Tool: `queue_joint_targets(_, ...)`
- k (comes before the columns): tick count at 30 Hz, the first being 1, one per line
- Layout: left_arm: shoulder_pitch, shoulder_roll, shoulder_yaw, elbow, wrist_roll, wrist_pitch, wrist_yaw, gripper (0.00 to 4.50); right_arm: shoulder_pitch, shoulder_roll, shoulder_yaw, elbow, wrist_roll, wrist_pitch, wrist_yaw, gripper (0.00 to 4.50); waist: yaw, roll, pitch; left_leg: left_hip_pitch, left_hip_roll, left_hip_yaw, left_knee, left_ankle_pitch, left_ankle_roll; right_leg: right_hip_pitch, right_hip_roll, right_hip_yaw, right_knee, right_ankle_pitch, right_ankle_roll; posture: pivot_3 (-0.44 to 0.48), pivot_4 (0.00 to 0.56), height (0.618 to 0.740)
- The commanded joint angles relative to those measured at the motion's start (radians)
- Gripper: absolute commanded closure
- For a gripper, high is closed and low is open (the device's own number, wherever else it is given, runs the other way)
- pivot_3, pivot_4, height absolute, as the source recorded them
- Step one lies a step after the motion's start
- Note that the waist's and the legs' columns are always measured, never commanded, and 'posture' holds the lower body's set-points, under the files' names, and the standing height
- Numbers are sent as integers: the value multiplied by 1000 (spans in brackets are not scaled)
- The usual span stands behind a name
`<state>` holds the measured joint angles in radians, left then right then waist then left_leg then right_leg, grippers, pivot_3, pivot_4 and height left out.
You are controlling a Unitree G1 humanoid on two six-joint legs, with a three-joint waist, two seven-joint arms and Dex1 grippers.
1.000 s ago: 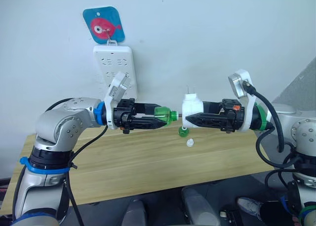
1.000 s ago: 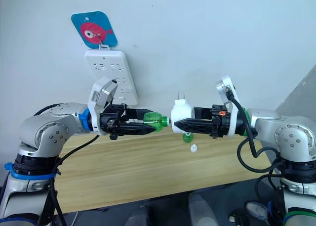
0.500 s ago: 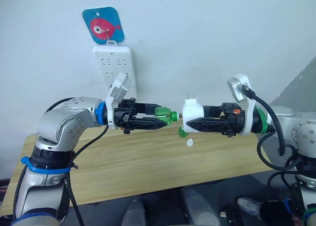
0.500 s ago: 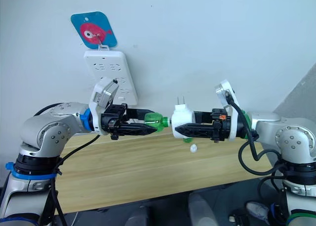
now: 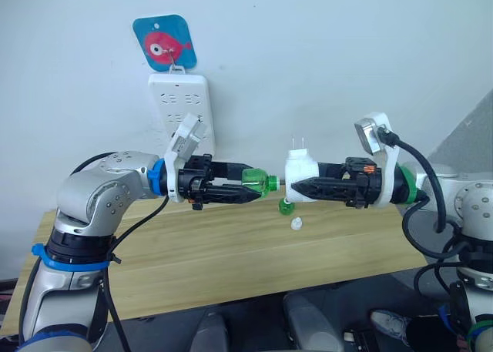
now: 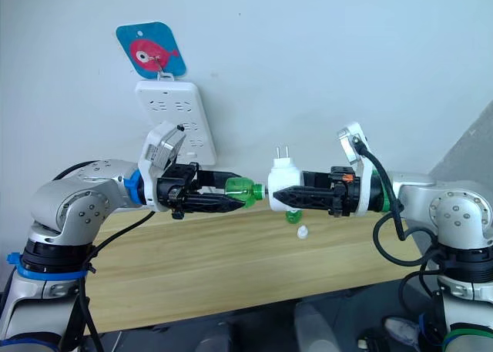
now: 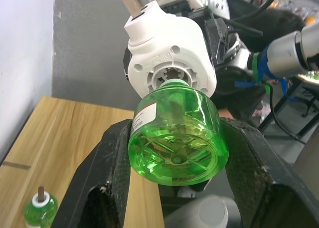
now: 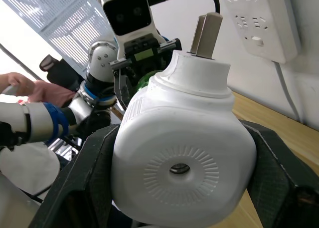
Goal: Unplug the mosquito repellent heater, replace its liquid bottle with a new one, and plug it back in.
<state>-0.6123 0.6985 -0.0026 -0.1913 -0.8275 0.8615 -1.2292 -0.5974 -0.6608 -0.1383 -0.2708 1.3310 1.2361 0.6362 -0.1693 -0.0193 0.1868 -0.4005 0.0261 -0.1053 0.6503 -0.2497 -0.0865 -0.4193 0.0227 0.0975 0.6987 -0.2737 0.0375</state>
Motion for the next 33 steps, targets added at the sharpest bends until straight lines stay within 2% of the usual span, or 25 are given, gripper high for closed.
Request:
queue_joint_targets(1,-5,-4,27,-35,-36,4,9,2223,0,-5,-39,-1,52,2,-10,1387,0,0,0,0,0,0,0,0,0,0,0,0,0,0,0,-154,102,728)
queue_joint_targets(33,-7,-56,-34,-50,16,-57,50,2223,-26,43,27,-74,6,-40,-69,1387,0,0,-4,0,0,0,0,0,0,0,0,0,0,0,0,-151,93,728)
